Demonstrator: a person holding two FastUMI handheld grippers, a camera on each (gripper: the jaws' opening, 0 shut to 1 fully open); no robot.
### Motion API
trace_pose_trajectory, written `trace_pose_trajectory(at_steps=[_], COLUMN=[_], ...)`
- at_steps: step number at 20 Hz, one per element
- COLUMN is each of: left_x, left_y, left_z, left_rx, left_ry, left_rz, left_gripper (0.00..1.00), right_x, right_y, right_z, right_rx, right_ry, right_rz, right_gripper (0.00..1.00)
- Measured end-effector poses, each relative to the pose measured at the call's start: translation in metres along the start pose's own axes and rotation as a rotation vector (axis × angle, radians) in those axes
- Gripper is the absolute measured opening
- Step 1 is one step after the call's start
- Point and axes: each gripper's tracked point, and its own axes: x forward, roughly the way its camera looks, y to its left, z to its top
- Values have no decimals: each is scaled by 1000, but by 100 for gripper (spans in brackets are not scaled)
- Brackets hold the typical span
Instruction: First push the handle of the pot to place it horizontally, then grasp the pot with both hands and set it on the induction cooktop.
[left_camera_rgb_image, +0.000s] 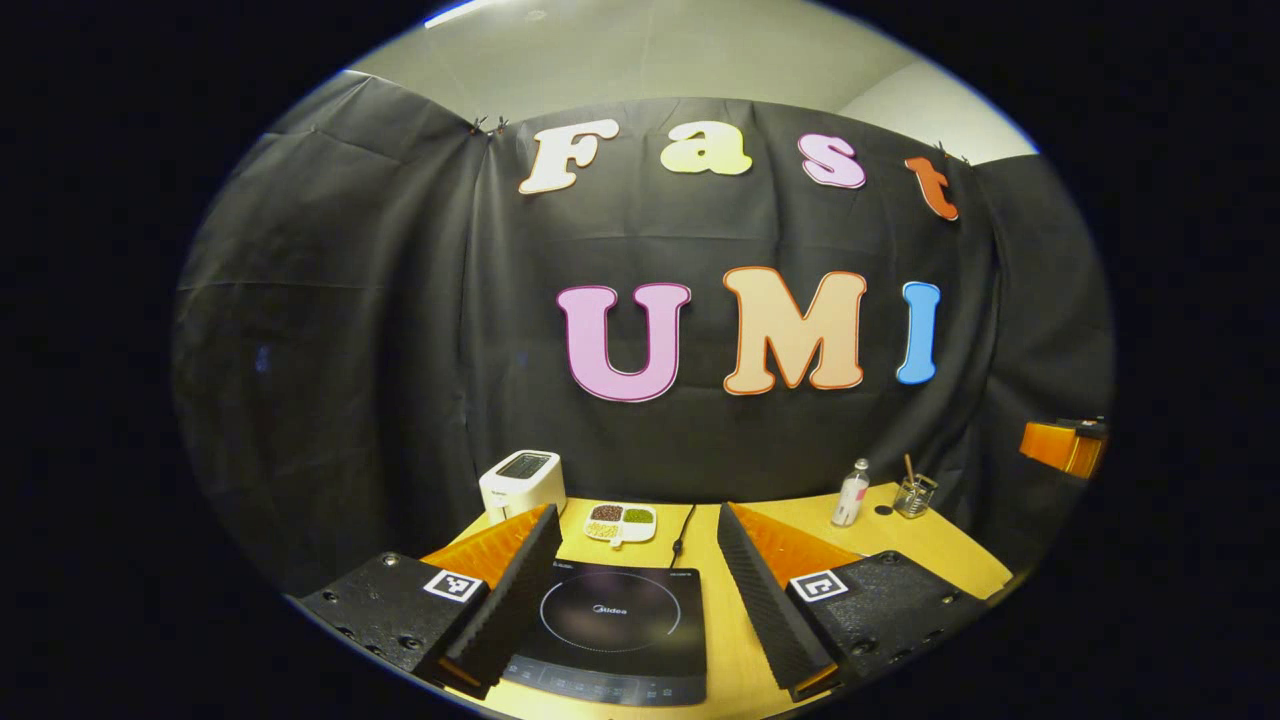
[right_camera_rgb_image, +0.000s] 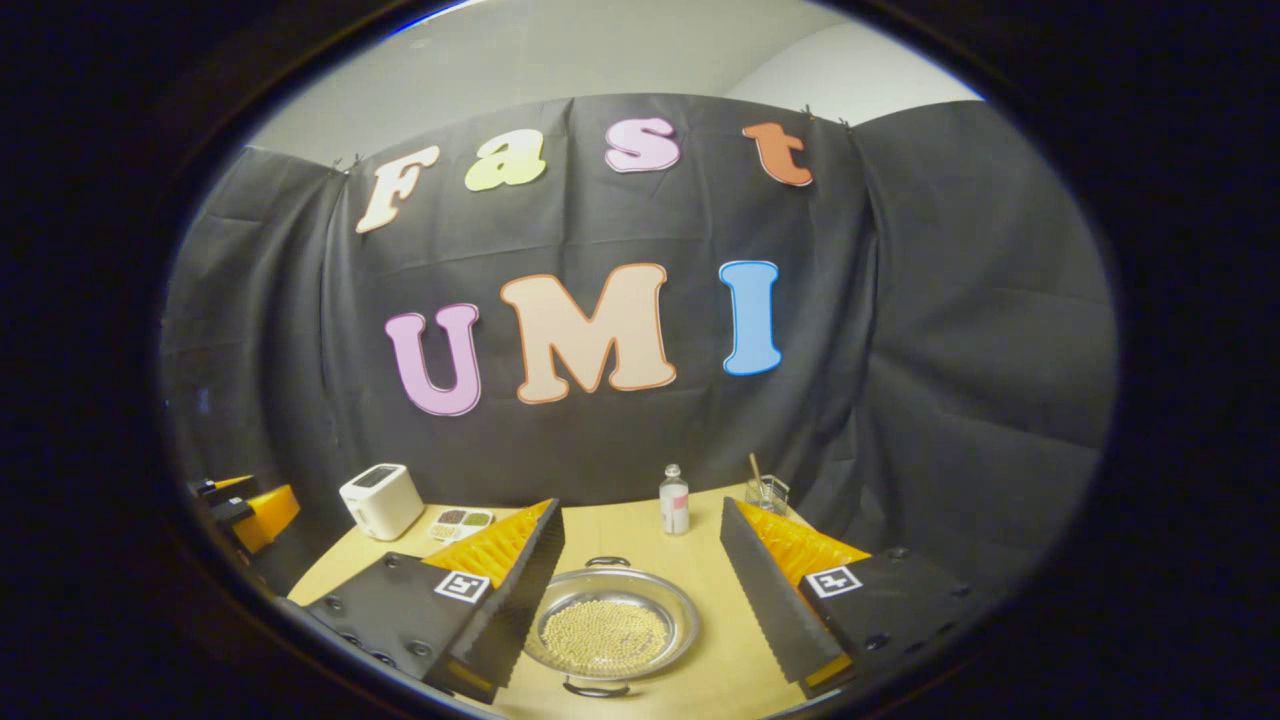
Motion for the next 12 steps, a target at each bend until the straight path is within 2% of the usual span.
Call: trace_pose_trajectory(at_steps=[1,2,3,6,7,8,9,10,12], left_x=[2,4,6,11,13,14,16,18,19], left_y=[3,5,7,11,12,12,14,16,20], left_z=[-1,-4,-6,-10,-10,-14,-17,-19,-21], left_rx=[0,-3,-7,-14,-15,-12,-6,-2,1], left_ry=[4,9,14,27,27,32,38,40,44], left_rz=[4,6,6,0,-6,-9,-8,-7,-5], left_gripper=[93,93,93,96,96,96,96,95,93], right_x=[3,6,9,12,13,14,13,12,12], right_y=[2,4,7,19,22,24,26,28,26], right_z=[-3,-6,-8,-20,-22,-28,-32,-38,-48], right_rx=[-6,-12,-14,0,3,4,6,13,36], right_ry=[9,17,24,50,57,67,80,92,116], right_rz=[0,-1,-2,8,7,8,9,8,-12], right_gripper=[92,100,92,92,98,98,92,91,73])
